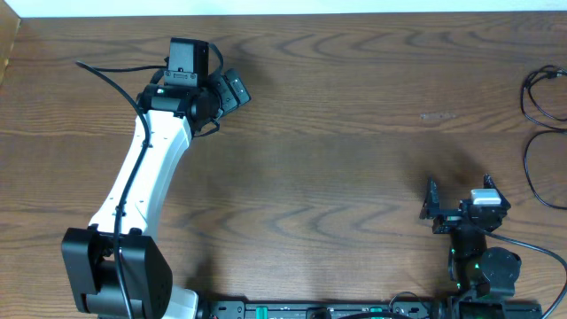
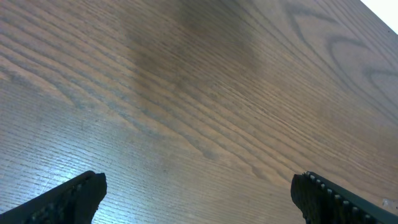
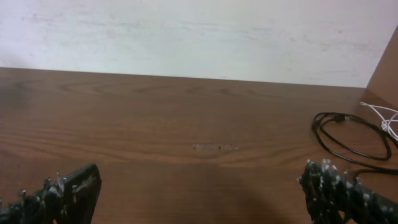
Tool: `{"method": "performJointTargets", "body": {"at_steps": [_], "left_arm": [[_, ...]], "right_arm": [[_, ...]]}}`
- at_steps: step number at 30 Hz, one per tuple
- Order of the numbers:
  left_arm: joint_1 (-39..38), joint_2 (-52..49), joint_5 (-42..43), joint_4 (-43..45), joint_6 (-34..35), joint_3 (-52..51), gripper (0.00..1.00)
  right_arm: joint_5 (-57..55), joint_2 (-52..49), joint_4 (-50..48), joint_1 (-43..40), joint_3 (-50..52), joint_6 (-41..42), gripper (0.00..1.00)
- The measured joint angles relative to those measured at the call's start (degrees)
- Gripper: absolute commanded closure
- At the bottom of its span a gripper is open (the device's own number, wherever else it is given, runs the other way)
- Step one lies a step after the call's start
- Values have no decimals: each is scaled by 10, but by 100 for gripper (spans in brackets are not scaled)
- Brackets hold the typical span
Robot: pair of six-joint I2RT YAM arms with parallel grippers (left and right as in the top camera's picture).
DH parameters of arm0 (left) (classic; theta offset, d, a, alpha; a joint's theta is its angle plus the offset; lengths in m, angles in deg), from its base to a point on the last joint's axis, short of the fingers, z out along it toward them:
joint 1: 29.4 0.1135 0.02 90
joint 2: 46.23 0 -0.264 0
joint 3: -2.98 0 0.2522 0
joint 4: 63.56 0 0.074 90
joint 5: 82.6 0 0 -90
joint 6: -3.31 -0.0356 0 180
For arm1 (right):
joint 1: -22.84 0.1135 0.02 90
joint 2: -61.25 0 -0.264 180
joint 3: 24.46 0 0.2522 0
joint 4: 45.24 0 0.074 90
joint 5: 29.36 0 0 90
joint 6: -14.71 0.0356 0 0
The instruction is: Untangle cables
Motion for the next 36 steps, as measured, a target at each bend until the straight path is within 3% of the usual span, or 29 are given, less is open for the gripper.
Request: {"method": "performJointTargets", "body": {"at_steps": [13, 17, 25, 33, 36], "left_arm": [[0, 1, -12, -16, -2, 0, 0], [0, 43, -33, 15, -35, -22, 0], [40, 274, -43, 140, -140, -153, 0], [126, 612, -47, 348, -182, -510, 0], [127, 695, -47, 376, -212, -589, 0]], "right_arm": [[0, 0, 0, 0, 0, 0, 1], [-1, 0, 0, 0, 0, 0, 1], [-2, 0, 0, 0, 0, 0, 1], [-3, 1, 0, 0, 0, 0, 1], [-3, 0, 1, 0, 0, 0, 1]]}}
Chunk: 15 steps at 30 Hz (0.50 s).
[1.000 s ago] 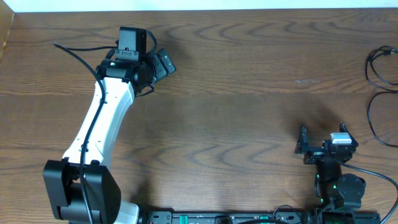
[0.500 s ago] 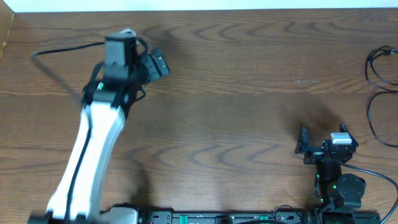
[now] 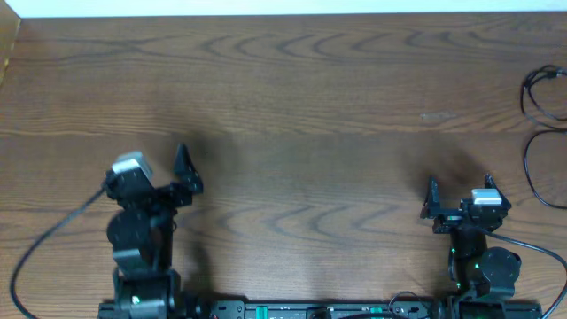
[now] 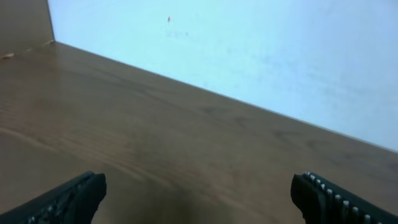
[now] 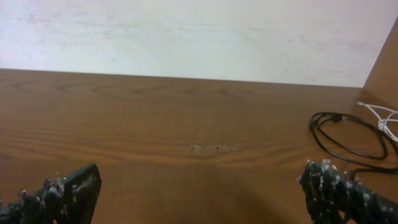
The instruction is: Untangle cables
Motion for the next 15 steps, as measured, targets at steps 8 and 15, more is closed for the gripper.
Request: {"method": "performJointTargets", "body": {"at_steps": [8, 15], "left_arm": [[0, 180, 0, 3, -66, -138, 0], [0, 242, 0, -5, -96, -193, 0]], "right_arm": [[0, 0, 0, 0, 0, 0, 1], [0, 0, 0, 0, 0, 0, 1]]}}
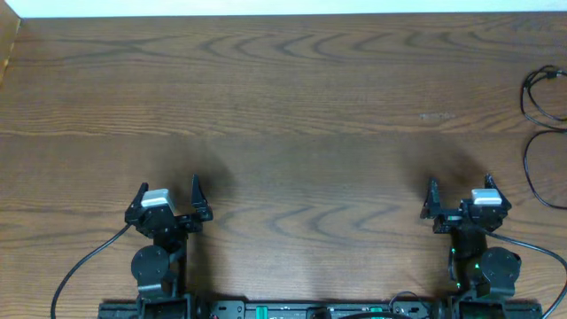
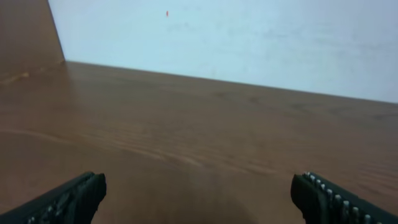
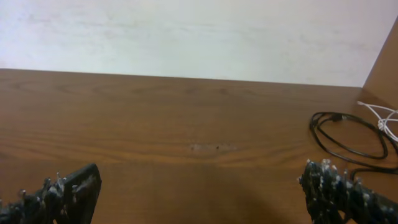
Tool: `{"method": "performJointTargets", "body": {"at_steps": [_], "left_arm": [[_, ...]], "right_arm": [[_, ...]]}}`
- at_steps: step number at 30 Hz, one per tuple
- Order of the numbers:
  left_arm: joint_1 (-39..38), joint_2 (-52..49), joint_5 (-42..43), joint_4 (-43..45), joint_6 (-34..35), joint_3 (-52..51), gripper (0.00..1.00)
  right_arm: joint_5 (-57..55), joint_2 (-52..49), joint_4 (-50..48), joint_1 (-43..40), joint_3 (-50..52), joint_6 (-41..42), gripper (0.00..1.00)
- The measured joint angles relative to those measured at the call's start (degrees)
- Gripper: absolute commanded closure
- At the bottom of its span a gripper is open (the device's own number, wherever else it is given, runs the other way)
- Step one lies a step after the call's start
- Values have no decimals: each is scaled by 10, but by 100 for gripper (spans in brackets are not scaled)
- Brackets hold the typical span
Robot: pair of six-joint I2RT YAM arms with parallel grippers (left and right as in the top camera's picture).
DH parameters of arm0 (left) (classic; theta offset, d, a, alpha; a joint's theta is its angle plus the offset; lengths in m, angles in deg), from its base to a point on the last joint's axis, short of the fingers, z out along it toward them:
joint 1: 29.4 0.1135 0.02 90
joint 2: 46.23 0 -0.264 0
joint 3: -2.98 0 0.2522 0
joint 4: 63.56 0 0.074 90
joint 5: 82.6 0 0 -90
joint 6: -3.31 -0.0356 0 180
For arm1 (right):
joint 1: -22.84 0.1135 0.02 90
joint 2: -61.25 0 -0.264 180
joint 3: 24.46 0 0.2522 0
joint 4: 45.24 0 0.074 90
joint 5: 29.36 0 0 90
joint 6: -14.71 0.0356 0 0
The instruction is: Untangle cables
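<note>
Black cable loops lie at the table's far right edge, another black loop just in front of them. The right wrist view shows a black cable coiled beside a thin white cable near the right side wall. My right gripper sits low at the front right, open and empty, left of the cables and apart from them. My left gripper sits at the front left, open and empty, far from any cable.
Brown wooden table with a faint pale scuff right of centre. A wooden side wall rises at the left, another at the right. A white wall runs along the back edge.
My left arm has drawn back further, from a slightly raised pose at the front left to a low, level pose by the front edge. The right arm and cables are unchanged.
My left arm was stretched out to the far back left, open, looking down at bare wood. Then it stood folded back at the front left. Now it rests low, matching the right arm, which stayed still throughout.
</note>
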Motion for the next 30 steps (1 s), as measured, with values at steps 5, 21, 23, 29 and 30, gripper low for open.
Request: {"method": "performJointTargets", "body": {"at_steps": [5, 21, 23, 29, 30], "left_arm": [[0, 5, 1, -10, -1, 2, 0], [0, 5, 1, -10, -1, 2, 0], [0, 5, 1, -10, -1, 2, 0], [0, 5, 1, -11, -1, 2, 0], [0, 5, 1, -10, -1, 2, 0]], "right_arm": [[0, 0, 0, 0, 0, 0, 1], [0, 0, 0, 0, 0, 0, 1], [0, 0, 0, 0, 0, 0, 1], [0, 0, 0, 0, 0, 0, 1], [0, 0, 0, 0, 0, 0, 1]]}}
